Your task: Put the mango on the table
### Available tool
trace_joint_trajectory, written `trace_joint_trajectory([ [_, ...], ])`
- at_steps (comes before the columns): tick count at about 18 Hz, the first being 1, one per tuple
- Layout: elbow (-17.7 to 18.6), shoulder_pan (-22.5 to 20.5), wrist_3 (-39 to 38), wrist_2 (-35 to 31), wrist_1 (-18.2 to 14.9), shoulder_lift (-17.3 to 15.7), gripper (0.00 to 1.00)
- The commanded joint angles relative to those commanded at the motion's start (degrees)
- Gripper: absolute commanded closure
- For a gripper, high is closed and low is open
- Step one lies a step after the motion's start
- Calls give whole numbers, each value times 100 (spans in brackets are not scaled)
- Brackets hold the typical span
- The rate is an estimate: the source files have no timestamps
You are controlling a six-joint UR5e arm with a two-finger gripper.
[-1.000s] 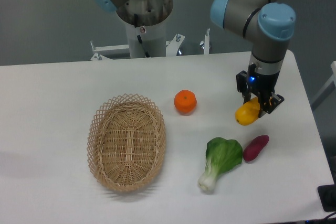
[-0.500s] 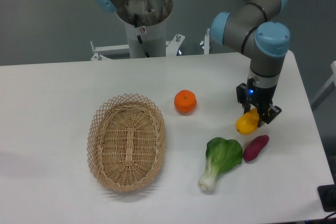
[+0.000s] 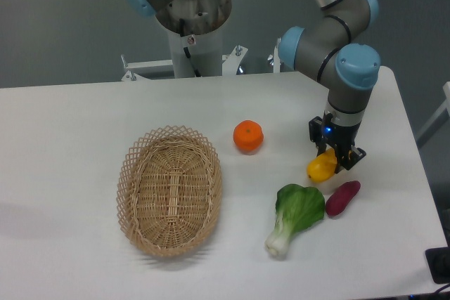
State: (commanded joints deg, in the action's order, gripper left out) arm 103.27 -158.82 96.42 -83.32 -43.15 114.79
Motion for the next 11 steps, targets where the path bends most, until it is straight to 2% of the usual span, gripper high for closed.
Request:
trace_joint_trajectory([
  [2,-35,0,0,0,0,0,15],
  [3,-44,0,-9,0,0,0,8],
  [5,-35,0,-17,0,0,-9,1],
  [9,-88,0,-87,0,-9,-61,0],
  [11,-271,0,-88,0,-35,-97,0],
])
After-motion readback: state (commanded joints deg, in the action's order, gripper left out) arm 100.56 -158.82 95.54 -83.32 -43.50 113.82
